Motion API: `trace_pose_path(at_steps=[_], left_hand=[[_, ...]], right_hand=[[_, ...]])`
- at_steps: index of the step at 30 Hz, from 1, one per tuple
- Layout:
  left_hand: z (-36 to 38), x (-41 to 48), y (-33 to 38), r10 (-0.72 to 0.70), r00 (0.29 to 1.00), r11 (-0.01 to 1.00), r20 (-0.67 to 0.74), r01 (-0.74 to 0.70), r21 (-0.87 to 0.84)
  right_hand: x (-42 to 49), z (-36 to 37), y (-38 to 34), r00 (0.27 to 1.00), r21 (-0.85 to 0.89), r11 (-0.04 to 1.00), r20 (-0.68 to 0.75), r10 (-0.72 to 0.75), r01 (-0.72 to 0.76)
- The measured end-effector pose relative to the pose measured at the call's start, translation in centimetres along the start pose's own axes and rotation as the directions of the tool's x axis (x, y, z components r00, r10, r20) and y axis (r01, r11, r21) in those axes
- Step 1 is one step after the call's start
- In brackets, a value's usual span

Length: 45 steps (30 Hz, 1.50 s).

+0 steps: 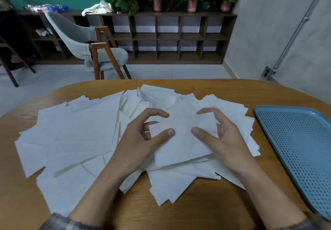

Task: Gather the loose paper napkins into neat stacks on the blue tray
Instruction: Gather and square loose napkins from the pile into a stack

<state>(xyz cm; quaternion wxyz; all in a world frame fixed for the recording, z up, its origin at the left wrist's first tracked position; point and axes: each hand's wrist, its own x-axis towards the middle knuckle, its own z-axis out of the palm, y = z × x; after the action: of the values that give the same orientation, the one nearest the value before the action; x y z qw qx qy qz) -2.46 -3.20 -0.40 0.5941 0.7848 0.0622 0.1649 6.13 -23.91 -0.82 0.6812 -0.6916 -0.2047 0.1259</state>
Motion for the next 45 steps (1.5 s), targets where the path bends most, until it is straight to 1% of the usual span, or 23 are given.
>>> trace_pose_path(at_steps=[1,2,4,6,7,8,10,11,12,14,15,17,20,24,26,29,34,36,38,39,41,43,45], left_hand=[[0.3,-0.1,0.1,0.004,1.000,1.000,-0.003,-0.004,-0.022],[0.5,-0.2,0.2,0.016,0.999,1.000,-0.038,-0.017,-0.022],[0.9,-0.3,0.0,0.057,0.991,0.998,-0.121,-0.054,0.029],[1.1,-0.4,-0.6,0.101,0.981,0.993,-0.164,-0.089,0.080],[1.2,-0.3,-0.9,0.150,0.974,0.982,-0.169,-0.127,0.141],[1.2,-0.3,-1.3,0.217,0.965,0.958,-0.149,-0.181,0.224],[1.2,-0.3,-1.9,0.338,0.941,0.876,-0.002,-0.314,0.366],[1.1,-0.4,-2.2,0.350,0.931,0.841,0.103,-0.360,0.404],[1.1,-0.5,-2.4,0.328,0.922,0.815,0.207,-0.387,0.432],[1.2,-0.6,-2.9,0.280,0.895,0.765,0.347,-0.427,0.483],[1.2,-0.6,-3.1,0.274,0.887,0.750,0.370,-0.438,0.495],[1.2,-0.6,-3.3,0.275,0.888,0.754,0.367,-0.437,0.491],[1.2,-0.6,-3.4,0.327,0.880,0.735,0.344,-0.466,0.493],[1.4,-0.8,-2.7,0.393,0.873,0.765,0.287,-0.484,0.425],[1.4,-0.9,-2.1,0.405,0.882,0.802,0.241,-0.470,0.368],[1.1,-1.2,-1.0,0.381,0.913,0.860,0.144,-0.408,0.306],[0.8,-1.3,-0.1,0.353,0.936,0.918,-0.015,-0.343,0.199],[0.7,-1.1,0.0,0.287,0.957,0.954,-0.044,-0.281,0.100],[0.6,-1.0,0.1,0.201,0.978,0.980,-0.062,-0.201,0.011],[0.6,-0.9,0.1,0.173,0.982,0.985,-0.070,-0.173,0.003],[0.6,-0.8,0.0,0.127,0.988,0.992,-0.085,-0.126,0.018],[0.8,-0.7,-0.2,0.107,0.989,0.994,-0.106,-0.102,0.045],[0.8,-0.6,-0.3,0.105,0.986,0.993,-0.128,-0.096,0.069]], right_hand=[[0.1,-0.2,0.2,1.000,-0.012,1.000,0.007,-0.017,0.017],[0.2,-0.2,0.2,0.999,0.028,1.000,0.030,-0.013,0.013],[0.1,-0.4,0.3,0.994,0.042,0.997,0.088,-0.063,0.060],[0.3,-0.5,0.6,0.986,-0.123,0.980,0.080,-0.145,0.154],[0.5,-0.6,0.8,0.986,-0.168,0.972,0.058,-0.159,0.167],[0.6,-0.7,1.0,0.988,-0.185,0.970,0.020,-0.155,0.156],[1.0,-1.2,1.3,0.984,-0.207,0.969,-0.085,-0.154,0.133],[1.2,-1.4,1.4,0.978,-0.220,0.966,-0.127,-0.165,0.135],[1.4,-1.7,1.5,0.973,-0.226,0.965,-0.154,-0.173,0.136],[1.5,-2.0,1.6,0.970,-0.229,0.964,-0.168,-0.174,0.133],[1.5,-2.0,1.6,0.971,-0.230,0.963,-0.160,-0.177,0.138],[1.4,-1.9,1.7,0.973,-0.219,0.964,-0.143,-0.183,0.150],[1.4,-1.8,1.7,0.972,-0.201,0.967,-0.146,-0.186,0.155],[1.4,-1.8,1.6,0.973,-0.203,0.962,-0.103,-0.206,0.183],[1.2,-1.7,1.6,0.976,-0.204,0.958,-0.047,-0.214,0.200],[1.2,-1.4,1.7,0.983,-0.230,0.956,0.024,-0.182,0.182],[1.4,-1.6,2.5,0.991,-0.297,0.945,0.052,-0.126,0.135],[1.4,-1.6,2.6,0.994,-0.237,0.966,0.047,-0.097,0.106],[1.3,-1.4,2.0,0.997,-0.054,0.997,0.057,-0.054,0.057],[1.1,-1.3,1.7,0.996,0.038,0.999,0.082,-0.033,0.030],[0.6,-0.8,1.1,0.987,0.107,0.994,0.163,-0.011,-0.006],[0.2,-0.2,0.8,0.977,0.053,0.999,0.215,-0.003,-0.009],[-0.1,0.3,0.7,0.974,-0.025,1.000,0.228,0.001,0.005]])
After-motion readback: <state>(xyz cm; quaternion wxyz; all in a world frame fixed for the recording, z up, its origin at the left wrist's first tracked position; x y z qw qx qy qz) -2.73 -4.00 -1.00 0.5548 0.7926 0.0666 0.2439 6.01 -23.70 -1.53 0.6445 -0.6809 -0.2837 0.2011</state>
